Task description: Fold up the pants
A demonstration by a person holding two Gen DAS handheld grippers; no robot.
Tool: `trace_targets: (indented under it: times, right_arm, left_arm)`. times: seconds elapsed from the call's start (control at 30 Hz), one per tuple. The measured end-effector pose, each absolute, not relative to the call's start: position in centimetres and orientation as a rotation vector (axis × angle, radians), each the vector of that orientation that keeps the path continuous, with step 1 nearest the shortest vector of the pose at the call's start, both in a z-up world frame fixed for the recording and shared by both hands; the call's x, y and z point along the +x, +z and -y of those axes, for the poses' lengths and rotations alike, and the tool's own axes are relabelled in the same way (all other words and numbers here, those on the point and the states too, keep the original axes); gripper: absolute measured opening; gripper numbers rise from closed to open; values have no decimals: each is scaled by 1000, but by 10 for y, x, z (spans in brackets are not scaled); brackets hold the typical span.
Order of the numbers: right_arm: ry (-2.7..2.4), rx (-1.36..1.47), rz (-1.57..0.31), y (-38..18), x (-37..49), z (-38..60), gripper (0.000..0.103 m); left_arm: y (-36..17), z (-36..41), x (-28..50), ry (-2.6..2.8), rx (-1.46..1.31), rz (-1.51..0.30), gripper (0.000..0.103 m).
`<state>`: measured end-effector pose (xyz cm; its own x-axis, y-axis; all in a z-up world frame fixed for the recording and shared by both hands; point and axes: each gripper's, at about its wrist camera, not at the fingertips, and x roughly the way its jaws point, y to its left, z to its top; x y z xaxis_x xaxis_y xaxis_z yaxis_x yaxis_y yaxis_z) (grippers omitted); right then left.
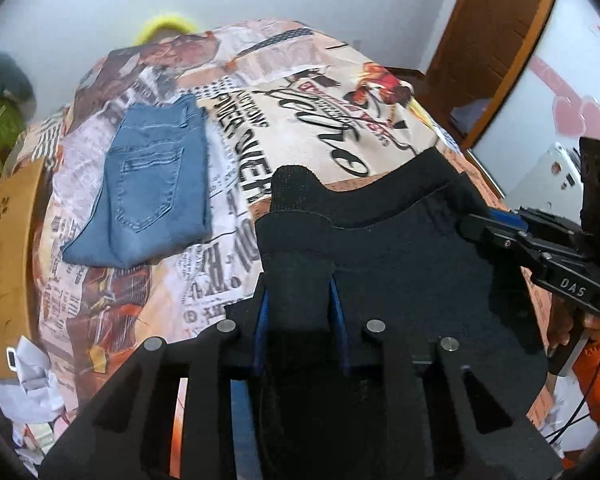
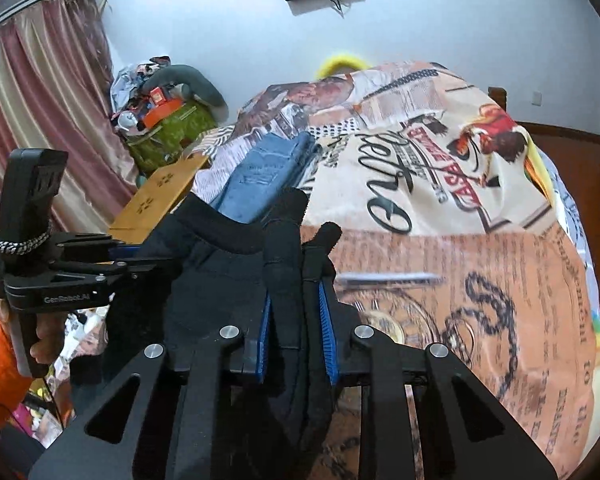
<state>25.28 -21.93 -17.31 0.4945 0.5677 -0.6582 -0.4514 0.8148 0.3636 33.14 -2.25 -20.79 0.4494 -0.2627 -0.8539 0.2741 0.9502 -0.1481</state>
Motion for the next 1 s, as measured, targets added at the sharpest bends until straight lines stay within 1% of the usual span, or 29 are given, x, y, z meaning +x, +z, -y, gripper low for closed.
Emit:
trace_targets:
  times: [0.1, 0.17, 0.23, 0.27, 0.3, 0.33, 0.47, 0.5, 0.53, 0.57, 0.6, 0.67, 0.8, 1.0]
  right_arm:
    - [610, 132, -917, -191, 269, 207, 19]
    - [590, 121, -967, -208, 277, 201, 20]
    - [554, 89, -1012, -221, 281, 194, 24]
    - [543, 73, -1018, -222, 281, 194, 29]
    - [534, 58, -1021, -223, 279, 195, 32]
    - [523, 40, -1021, -221, 278, 196, 32]
    - [491, -9, -991, -203, 267, 206, 40]
    - [488, -14, -979, -198, 264, 208, 45]
    - [479, -10, -975, -191, 258, 212, 47]
    - [485, -3, -960, -183, 252, 215, 51]
    - [491, 3, -950, -179, 248, 217, 56]
    - [505, 16, -936, -170, 236, 219, 62]
    - [554, -2, -948, -165, 210, 211, 67]
    - [590, -73, -1009, -184, 172, 193, 69]
  left_arm:
    - [-227, 19, 342, -308, 25, -1113, 31]
    - [-245, 21, 348, -269, 65, -1153, 36]
    - [-257, 19, 351, -234, 71, -1183, 47]
    - [-258, 16, 352, -226, 57, -1187, 51]
    - [-256, 11, 352, -209, 44, -1184, 58]
    - [-254, 8, 351, -196, 38, -1179, 62]
    - [-228, 1, 341, -165, 44, -1125, 65]
    - [-220, -1, 337, -150, 58, -1100, 69]
    - [-211, -3, 330, -143, 71, -1068, 75]
    - [-203, -5, 322, -145, 74, -1038, 78]
    - [-198, -7, 316, -150, 73, -1022, 82]
    - [-189, -11, 299, -165, 76, -994, 85]
    - [-192, -14, 269, -172, 90, -1006, 88]
    - [-223, -11, 235, -172, 134, -1087, 88]
